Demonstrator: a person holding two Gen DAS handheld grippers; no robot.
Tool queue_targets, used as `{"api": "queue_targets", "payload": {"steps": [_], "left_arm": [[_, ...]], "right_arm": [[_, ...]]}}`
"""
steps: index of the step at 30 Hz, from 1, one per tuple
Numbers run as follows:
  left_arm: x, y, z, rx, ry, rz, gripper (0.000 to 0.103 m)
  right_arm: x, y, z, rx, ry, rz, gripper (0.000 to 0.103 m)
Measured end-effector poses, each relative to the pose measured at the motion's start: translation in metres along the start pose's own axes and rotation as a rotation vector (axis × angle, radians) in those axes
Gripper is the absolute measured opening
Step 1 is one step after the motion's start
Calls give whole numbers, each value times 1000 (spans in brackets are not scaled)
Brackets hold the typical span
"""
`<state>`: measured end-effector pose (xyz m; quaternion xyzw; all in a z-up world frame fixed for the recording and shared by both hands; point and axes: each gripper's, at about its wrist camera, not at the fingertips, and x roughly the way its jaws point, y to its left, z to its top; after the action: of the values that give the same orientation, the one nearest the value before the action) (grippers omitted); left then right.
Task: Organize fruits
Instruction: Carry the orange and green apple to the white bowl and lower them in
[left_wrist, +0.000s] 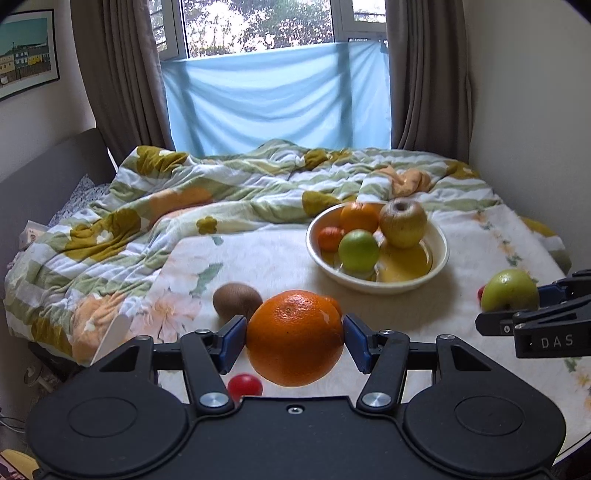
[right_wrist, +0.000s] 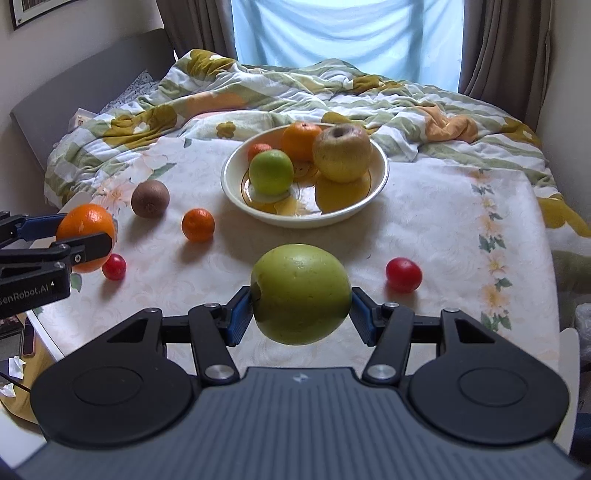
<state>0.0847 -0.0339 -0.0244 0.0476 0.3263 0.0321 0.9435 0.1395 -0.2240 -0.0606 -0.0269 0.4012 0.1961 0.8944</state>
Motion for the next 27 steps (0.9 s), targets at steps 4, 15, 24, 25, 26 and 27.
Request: {"api": "queue_targets", "payload": {"steps": [4, 15, 24, 25, 26, 27], "left_arm": [[-5, -3, 19, -10, -29, -30, 62], [23, -23, 72, 23, -68, -138, 62], [80, -47, 93, 90, -26, -228, 62], [87, -51, 94, 101, -18, -237, 62], [94, -54, 94, 108, -10, -246, 62], [99, -57, 94, 114, -2, -255, 62]], "right_arm": [[-13, -5, 13, 13, -9, 4, 72], [-28, -25, 59, 14, -66, -28, 72], [-12, -51, 94, 53, -83, -89, 72], [-9, -54, 96, 60, -82, -96, 72], [-7, -57, 98, 68, -80, -101, 72], [-4, -60, 100, 75, -79, -106, 72]]}}
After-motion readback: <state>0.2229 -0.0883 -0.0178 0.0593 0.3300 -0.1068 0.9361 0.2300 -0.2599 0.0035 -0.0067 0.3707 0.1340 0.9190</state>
